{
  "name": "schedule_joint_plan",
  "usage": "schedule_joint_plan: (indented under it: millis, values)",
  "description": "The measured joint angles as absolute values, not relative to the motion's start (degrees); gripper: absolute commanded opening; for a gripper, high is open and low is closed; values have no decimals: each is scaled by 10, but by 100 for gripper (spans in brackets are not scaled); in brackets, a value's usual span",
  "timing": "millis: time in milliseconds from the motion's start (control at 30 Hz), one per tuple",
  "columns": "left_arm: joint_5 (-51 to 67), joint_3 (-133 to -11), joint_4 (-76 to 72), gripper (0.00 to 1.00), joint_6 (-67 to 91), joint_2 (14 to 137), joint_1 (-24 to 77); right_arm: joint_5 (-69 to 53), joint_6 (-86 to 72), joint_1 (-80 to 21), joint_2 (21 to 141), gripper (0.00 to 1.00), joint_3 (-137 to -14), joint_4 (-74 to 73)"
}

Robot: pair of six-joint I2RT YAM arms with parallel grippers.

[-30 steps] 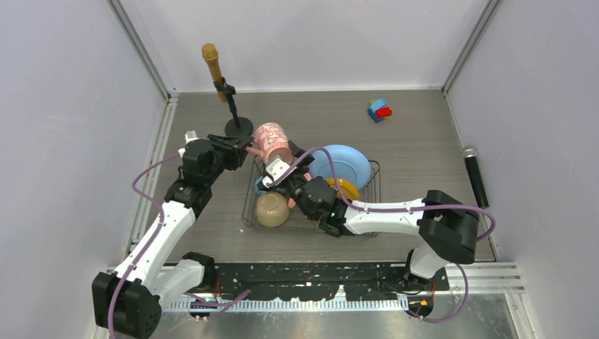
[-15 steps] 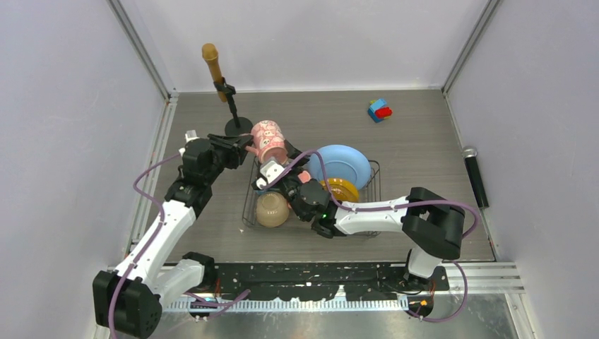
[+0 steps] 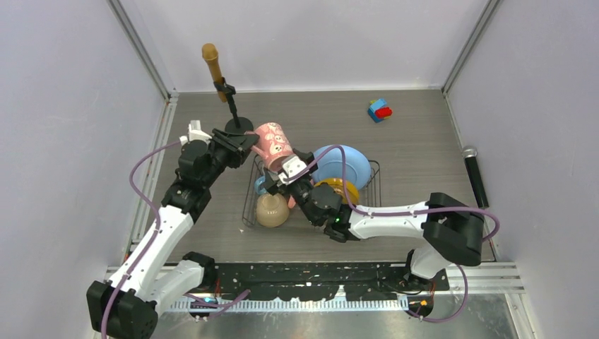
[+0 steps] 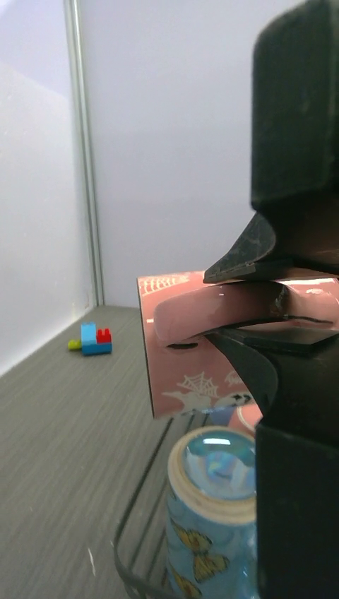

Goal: Unload the mixed dishes from the dish rack
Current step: Pick up the cup from the dish rack.

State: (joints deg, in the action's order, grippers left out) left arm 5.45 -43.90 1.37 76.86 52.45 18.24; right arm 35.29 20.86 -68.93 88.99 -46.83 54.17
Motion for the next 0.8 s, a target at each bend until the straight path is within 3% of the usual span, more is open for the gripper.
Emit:
schedule_joint_plan:
  millis: [367,800]
  values:
    - [94,-439,-81,0,756,540,188,218,147,-729,847,100,-424,523]
    - [119,-508,-29,0,649,565,190,205,108,-730,784,100,-401,504]
